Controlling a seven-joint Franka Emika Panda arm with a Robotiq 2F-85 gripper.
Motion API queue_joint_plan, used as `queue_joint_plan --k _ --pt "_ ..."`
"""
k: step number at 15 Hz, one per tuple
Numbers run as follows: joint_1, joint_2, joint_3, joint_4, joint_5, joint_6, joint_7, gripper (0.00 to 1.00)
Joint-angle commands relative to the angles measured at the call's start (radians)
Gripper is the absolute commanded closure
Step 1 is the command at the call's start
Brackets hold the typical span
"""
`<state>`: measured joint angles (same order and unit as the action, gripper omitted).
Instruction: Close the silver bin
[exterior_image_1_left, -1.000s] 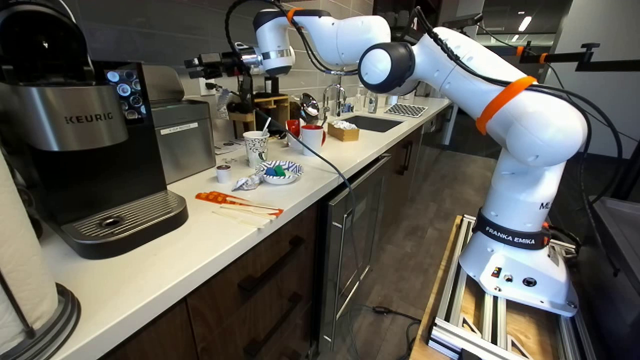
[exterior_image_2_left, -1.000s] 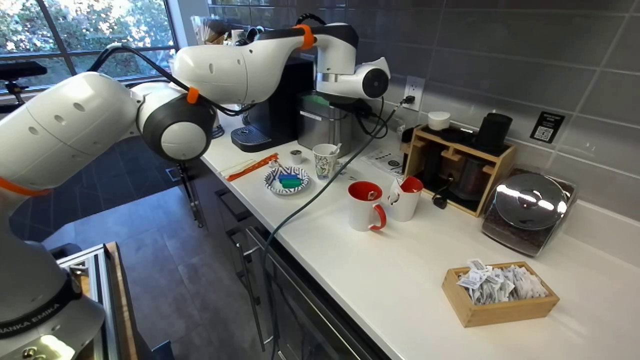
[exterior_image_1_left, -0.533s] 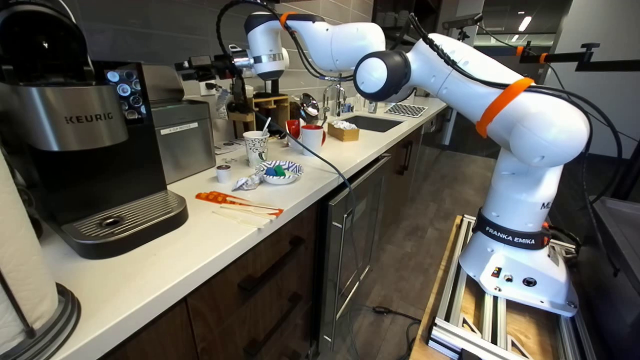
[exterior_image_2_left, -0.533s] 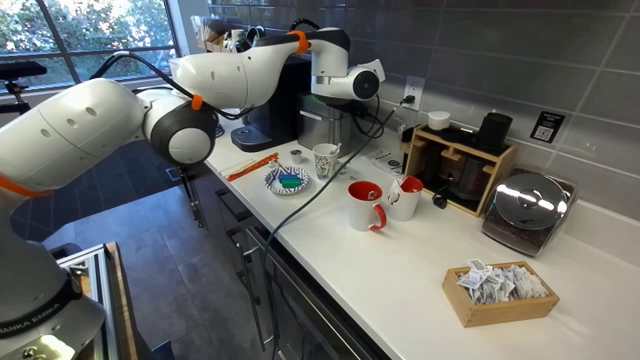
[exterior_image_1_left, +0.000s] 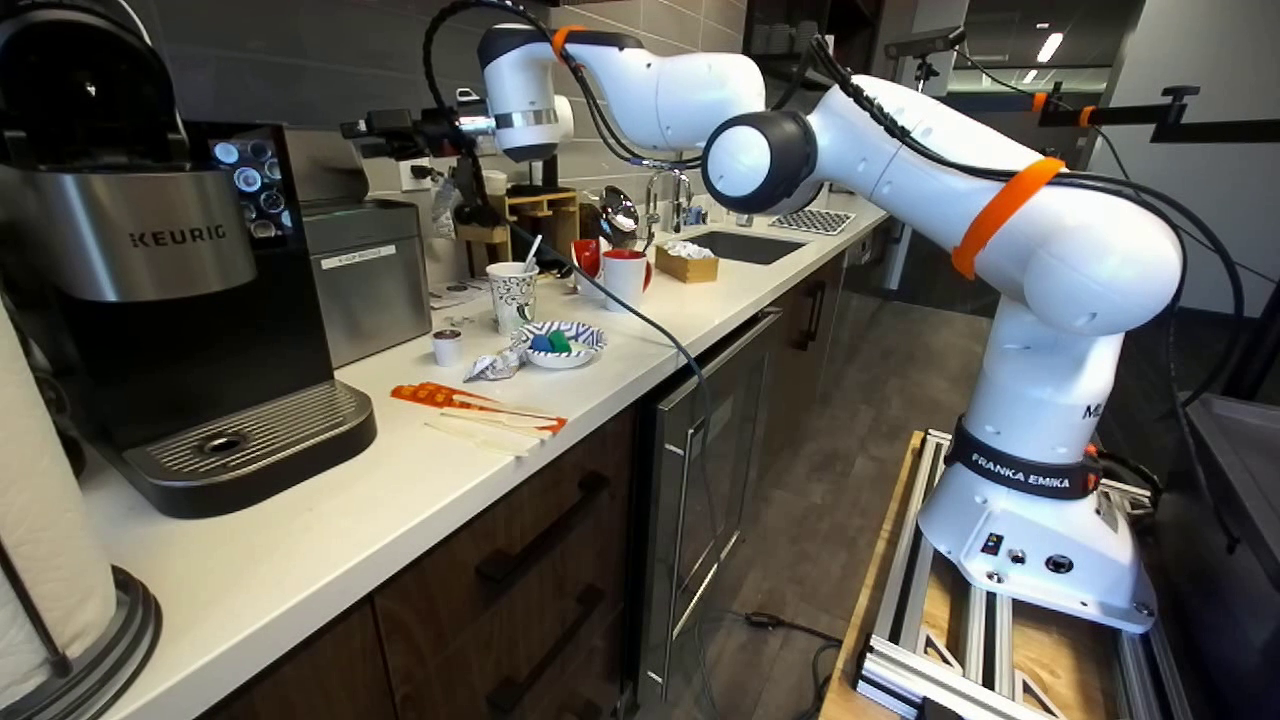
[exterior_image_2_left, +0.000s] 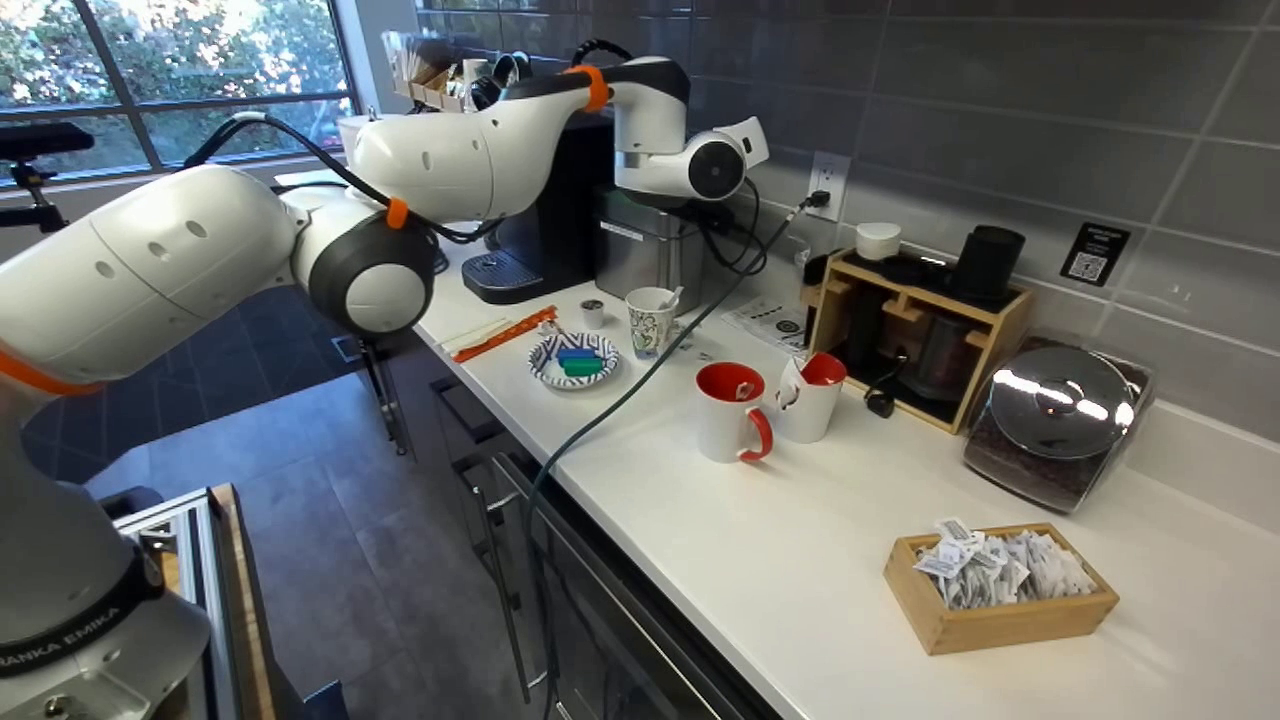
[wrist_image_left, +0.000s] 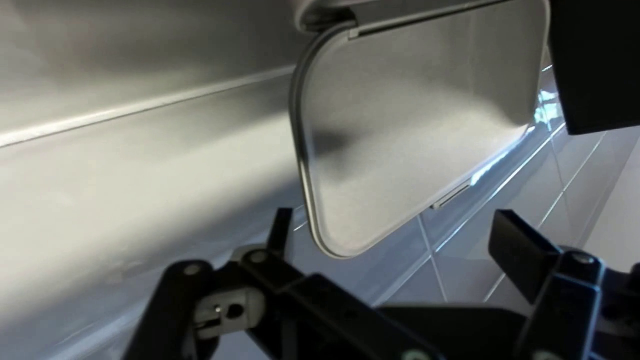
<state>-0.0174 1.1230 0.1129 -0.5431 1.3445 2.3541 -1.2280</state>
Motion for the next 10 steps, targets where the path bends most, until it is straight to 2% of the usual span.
queue_joint_plan --k 1,5,10 --pt "0.006 0.032 -0.003 0.048 0.002 0.052 0.050 0.00" --pt "0.013 0.046 0.004 0.055 -0.001 0.034 0.039 0.00" --pt "0.038 0.085 0.022 0.089 0.016 0.065 -0.001 0.00"
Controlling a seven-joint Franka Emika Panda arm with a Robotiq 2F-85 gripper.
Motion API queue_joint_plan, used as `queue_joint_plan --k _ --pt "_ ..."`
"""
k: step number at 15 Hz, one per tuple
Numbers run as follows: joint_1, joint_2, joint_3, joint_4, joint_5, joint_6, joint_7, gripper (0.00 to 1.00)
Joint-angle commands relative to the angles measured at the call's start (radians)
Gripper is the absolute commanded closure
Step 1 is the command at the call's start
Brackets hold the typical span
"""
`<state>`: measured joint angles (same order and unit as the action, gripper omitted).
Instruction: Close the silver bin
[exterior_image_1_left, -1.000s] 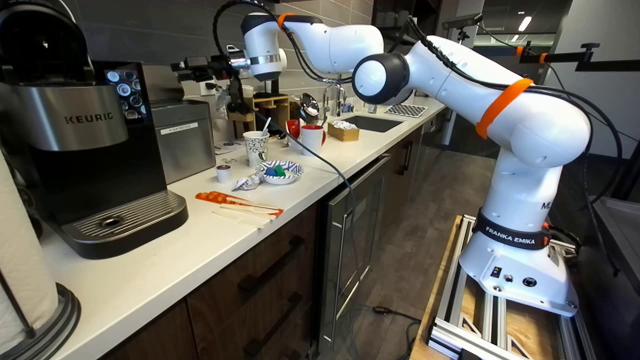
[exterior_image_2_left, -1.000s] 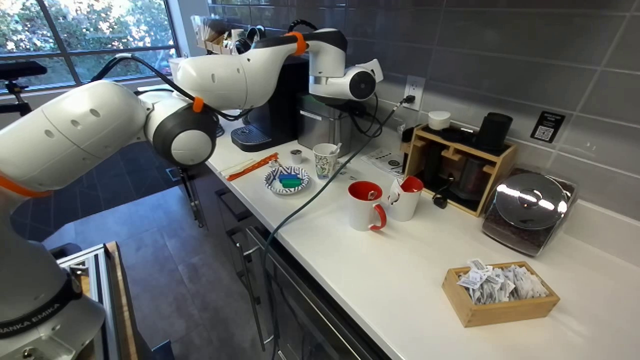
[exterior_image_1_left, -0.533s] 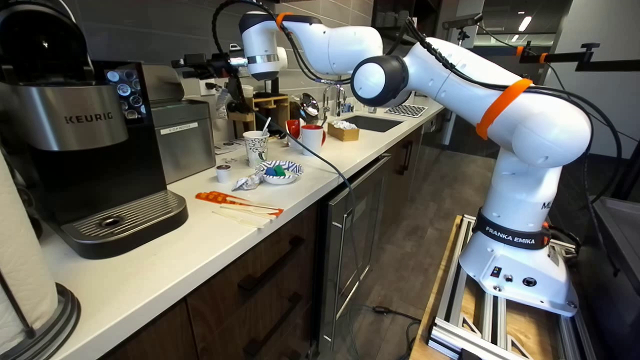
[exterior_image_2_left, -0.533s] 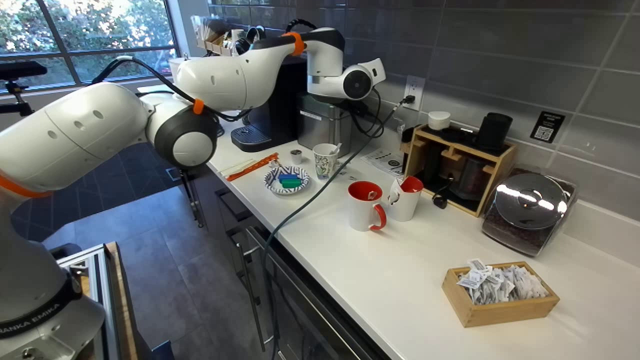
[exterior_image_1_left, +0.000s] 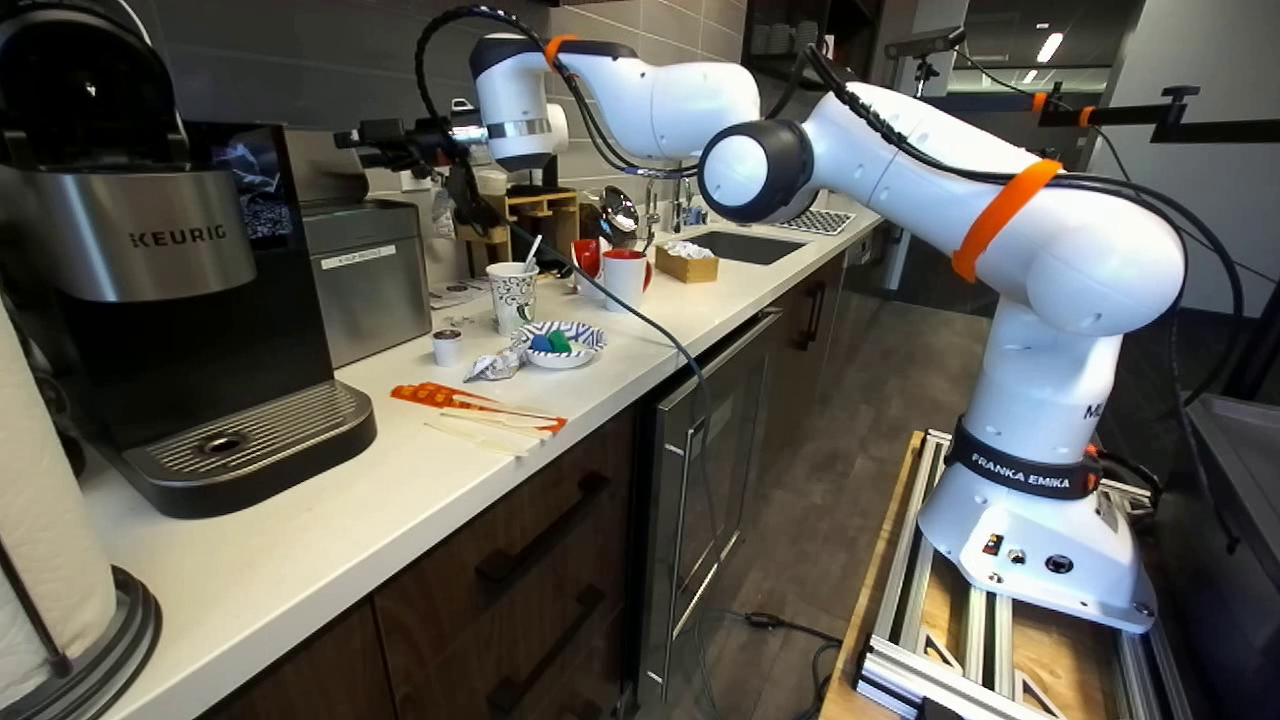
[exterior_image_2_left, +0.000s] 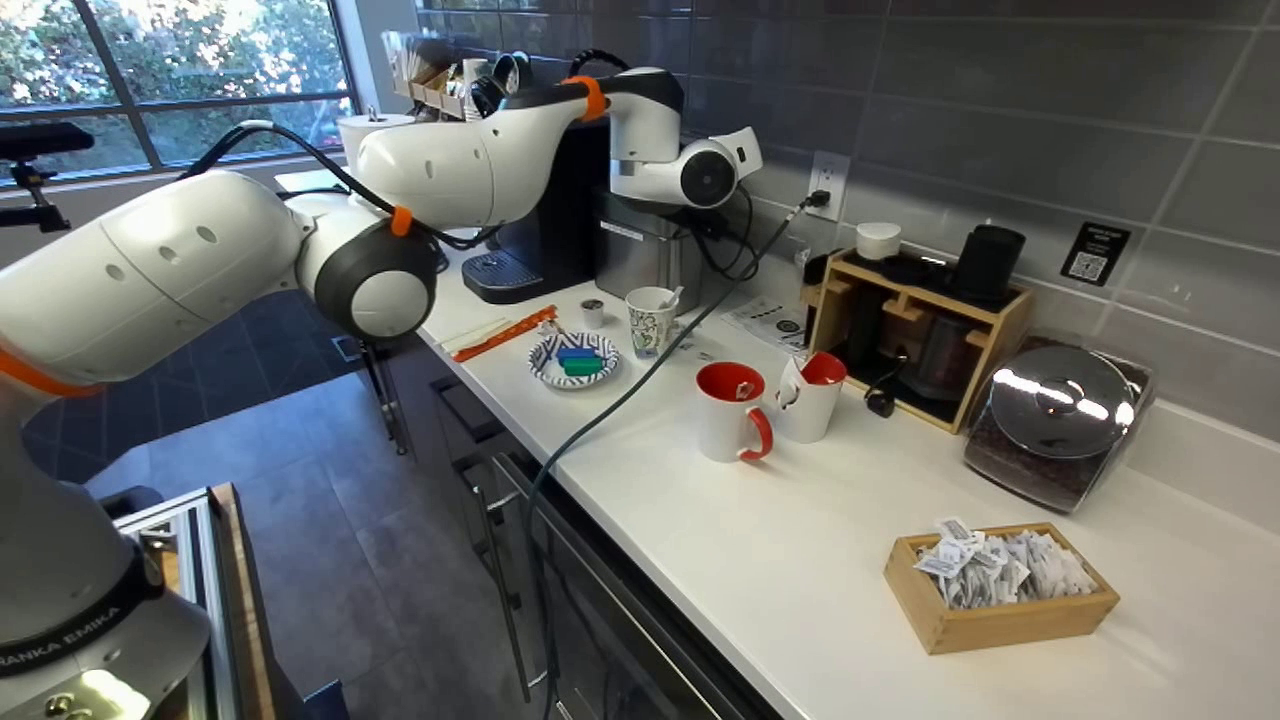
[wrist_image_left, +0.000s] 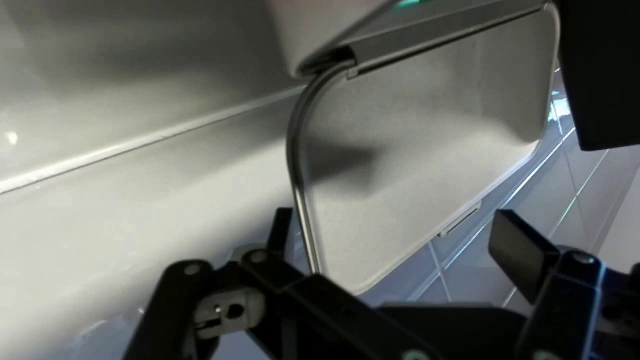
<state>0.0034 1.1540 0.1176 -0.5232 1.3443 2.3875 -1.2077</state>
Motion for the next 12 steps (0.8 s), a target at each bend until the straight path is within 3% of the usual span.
queue_joint_plan --k 1,12 --pt "0.022 0.057 0.022 0.070 0.016 0.034 -0.021 0.00" --pt "-0.050 -0.017 -0.014 0.012 -0.030 -0.066 0.165 0.00"
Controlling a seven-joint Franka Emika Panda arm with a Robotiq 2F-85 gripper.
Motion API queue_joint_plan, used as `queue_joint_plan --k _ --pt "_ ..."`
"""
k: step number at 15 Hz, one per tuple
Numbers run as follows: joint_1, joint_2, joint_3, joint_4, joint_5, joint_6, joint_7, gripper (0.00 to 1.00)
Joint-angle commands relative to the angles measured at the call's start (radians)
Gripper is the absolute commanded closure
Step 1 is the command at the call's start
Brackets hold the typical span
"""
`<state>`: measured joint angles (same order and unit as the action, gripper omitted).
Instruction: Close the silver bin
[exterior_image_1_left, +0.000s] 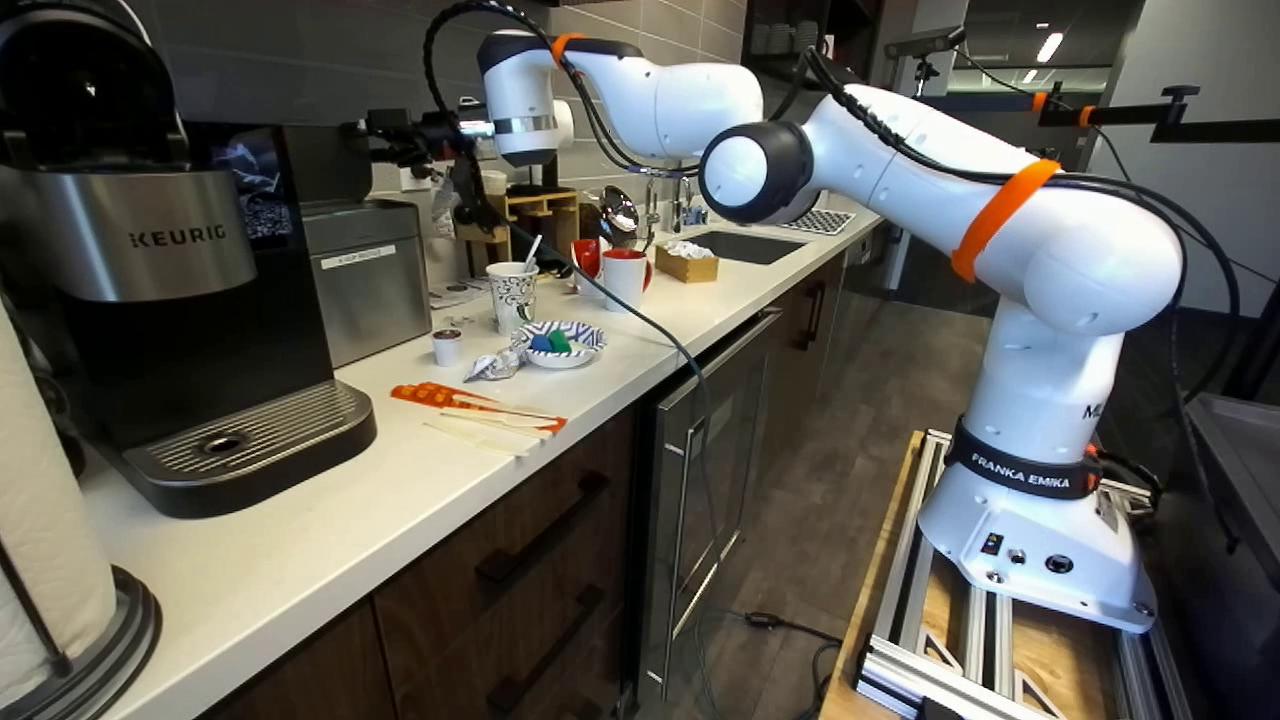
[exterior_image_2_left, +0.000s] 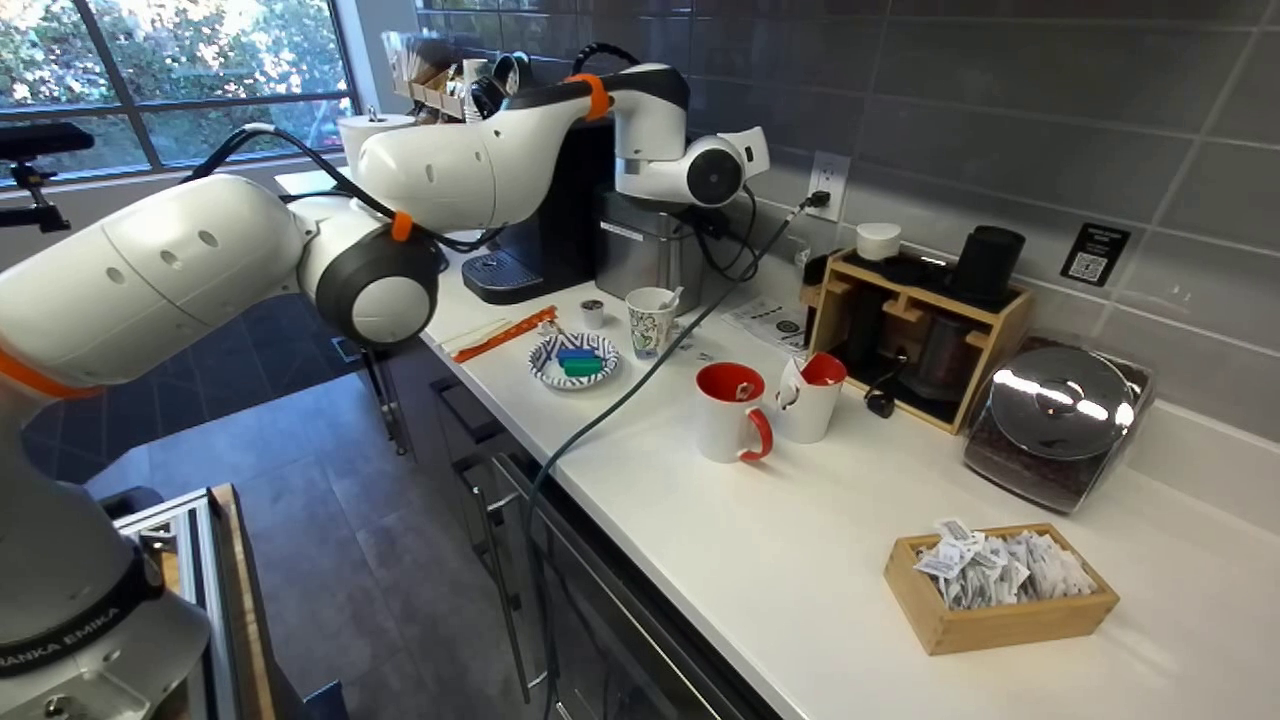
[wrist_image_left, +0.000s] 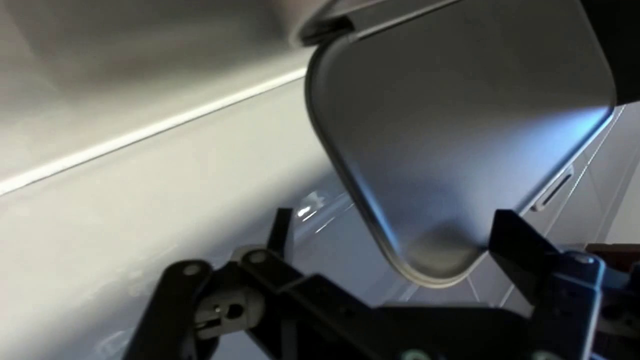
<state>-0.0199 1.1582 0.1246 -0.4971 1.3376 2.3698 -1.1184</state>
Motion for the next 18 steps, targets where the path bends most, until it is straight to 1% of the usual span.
queue_joint_plan --k 1,5,9,10,12,14,16,18 --pt "-0.034 -0.022 -0.026 -0.011 -0.024 -0.054 0.086 0.00" --pt "-0.046 -0.026 -0.045 -0.014 -0.029 -0.096 0.132 0.00" --pt "-0.048 -0.034 -0.038 -0.010 -0.018 -0.120 0.153 0.00" --pt "-0.052 -0.050 -0.053 -0.024 -0.037 -0.148 0.182 0.00" --pt "-0.065 -0.088 -0.094 -0.058 -0.088 -0.256 0.256 0.00" --pt "-0.085 -0.118 -0.132 -0.057 -0.130 -0.374 0.290 0.00" --pt "-0.111 -0.142 -0.137 -0.057 -0.128 -0.486 0.321 0.00" --pt "-0.141 -0.158 -0.118 -0.073 -0.095 -0.607 0.375 0.00"
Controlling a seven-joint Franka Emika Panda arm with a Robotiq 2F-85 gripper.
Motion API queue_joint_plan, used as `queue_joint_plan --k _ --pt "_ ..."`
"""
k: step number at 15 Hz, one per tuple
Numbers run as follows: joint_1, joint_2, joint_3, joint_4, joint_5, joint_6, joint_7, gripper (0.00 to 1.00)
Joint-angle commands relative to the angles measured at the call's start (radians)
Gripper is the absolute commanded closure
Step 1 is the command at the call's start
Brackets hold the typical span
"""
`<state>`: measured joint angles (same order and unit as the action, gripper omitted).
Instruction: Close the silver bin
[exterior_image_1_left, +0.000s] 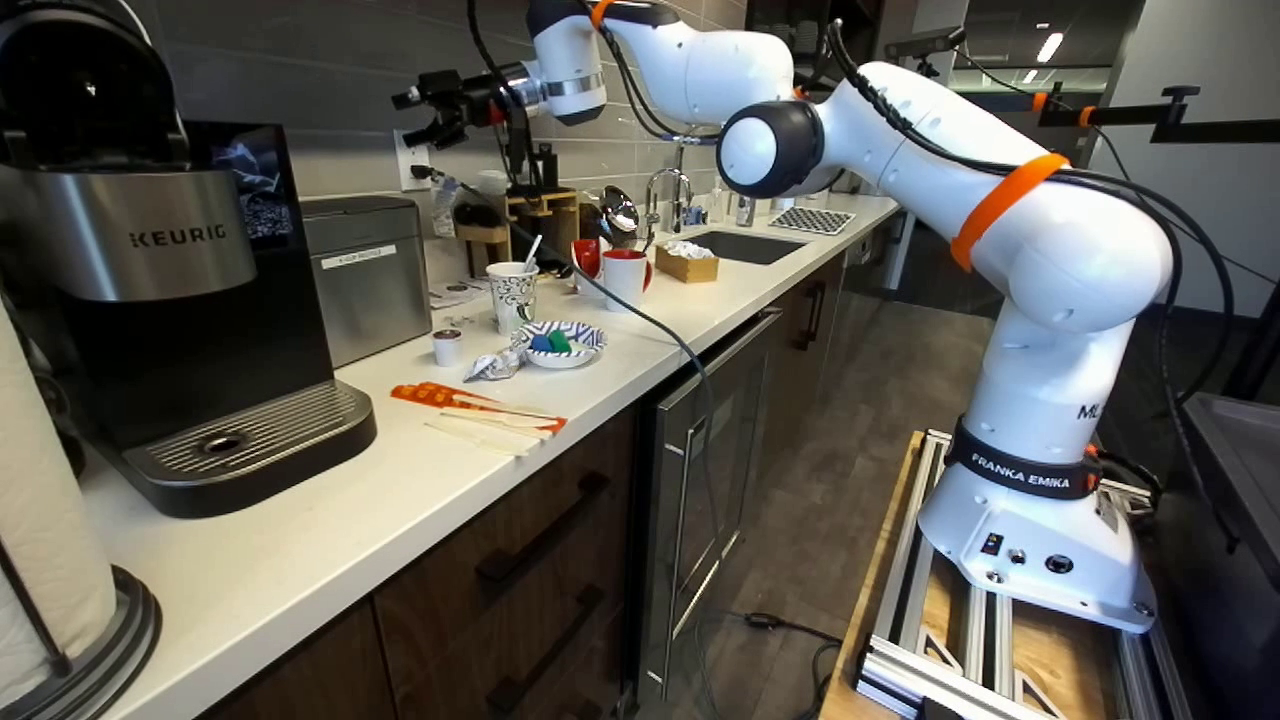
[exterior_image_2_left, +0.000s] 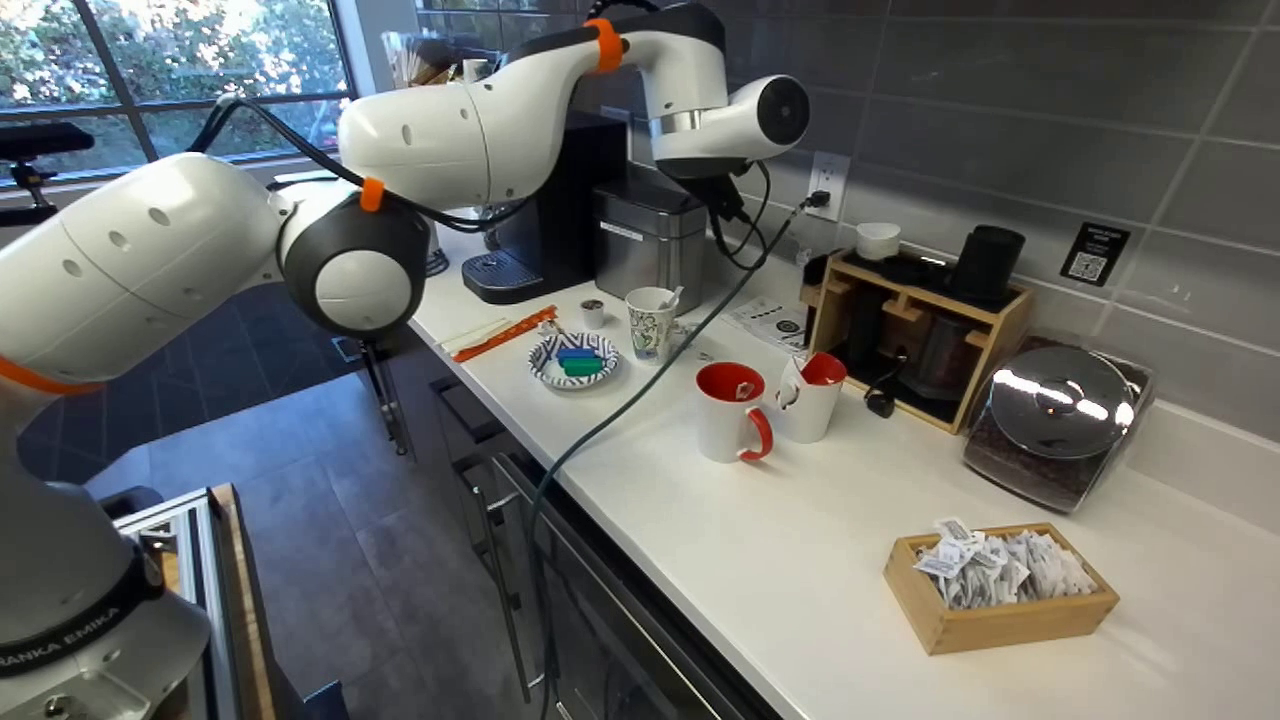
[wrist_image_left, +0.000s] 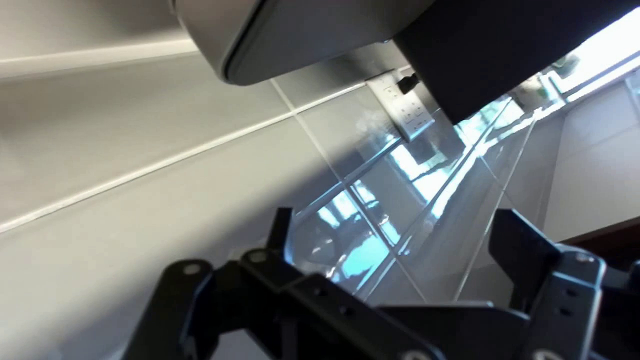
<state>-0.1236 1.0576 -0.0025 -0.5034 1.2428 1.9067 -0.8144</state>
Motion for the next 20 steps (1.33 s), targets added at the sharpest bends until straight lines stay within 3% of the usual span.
queue_joint_plan --k 1,3,5,7,12,20 --pt "-0.045 -0.058 0.019 -0.077 0.015 -0.176 0.095 0.00" --pt "-0.055 -0.067 0.029 -0.112 0.028 -0.240 0.140 0.00" --pt "-0.057 -0.098 -0.007 -0.171 -0.012 -0.280 0.208 0.00" --pt "-0.065 -0.143 -0.033 -0.244 -0.021 -0.255 0.229 0.00" --pt "-0.117 -0.285 -0.045 -0.456 0.033 -0.233 0.182 0.00" --pt "-0.251 -0.518 -0.029 -0.777 0.158 -0.319 0.075 0.00"
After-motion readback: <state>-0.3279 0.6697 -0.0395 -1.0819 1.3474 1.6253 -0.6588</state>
